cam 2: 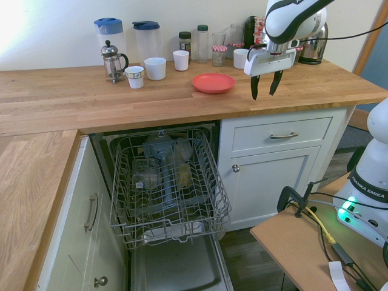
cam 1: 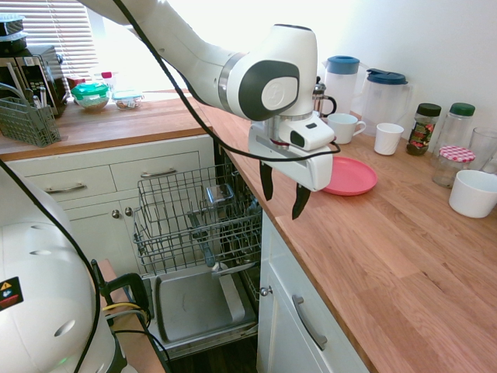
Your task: Put the plate in the dishwasher
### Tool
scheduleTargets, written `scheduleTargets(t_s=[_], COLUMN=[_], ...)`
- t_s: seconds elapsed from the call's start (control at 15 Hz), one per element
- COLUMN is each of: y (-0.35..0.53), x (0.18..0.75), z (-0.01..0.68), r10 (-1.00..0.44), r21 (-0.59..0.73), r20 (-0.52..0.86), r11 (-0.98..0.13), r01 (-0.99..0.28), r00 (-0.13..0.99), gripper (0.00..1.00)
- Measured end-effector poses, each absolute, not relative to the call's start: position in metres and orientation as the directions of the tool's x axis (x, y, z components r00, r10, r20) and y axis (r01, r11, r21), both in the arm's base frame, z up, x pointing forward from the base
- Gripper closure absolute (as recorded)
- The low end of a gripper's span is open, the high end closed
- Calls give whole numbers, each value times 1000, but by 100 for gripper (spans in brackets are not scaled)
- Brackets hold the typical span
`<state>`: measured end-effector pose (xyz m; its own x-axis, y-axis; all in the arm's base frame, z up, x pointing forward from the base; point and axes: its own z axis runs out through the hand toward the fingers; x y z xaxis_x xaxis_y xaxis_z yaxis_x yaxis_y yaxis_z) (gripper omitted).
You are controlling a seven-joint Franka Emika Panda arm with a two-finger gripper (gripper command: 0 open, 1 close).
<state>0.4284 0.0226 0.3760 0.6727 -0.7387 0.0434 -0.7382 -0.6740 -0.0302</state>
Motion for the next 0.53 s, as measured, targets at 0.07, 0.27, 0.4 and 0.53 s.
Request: scheduleTargets(t_s=[0.07,0.27,0.4,0.53], y=[23,24,24,15], x=[428,439,460,488], z=[376,385,397,403], r10=[-739,-754,-774,-804], r21=[-29,-68,-110,-145], r20=[43,50,42,25], r11=[-674,-657,-632,-590], r01=[-738,-751,-767,-794], r00=[673,655,632,593], gripper=[0,0,0,0])
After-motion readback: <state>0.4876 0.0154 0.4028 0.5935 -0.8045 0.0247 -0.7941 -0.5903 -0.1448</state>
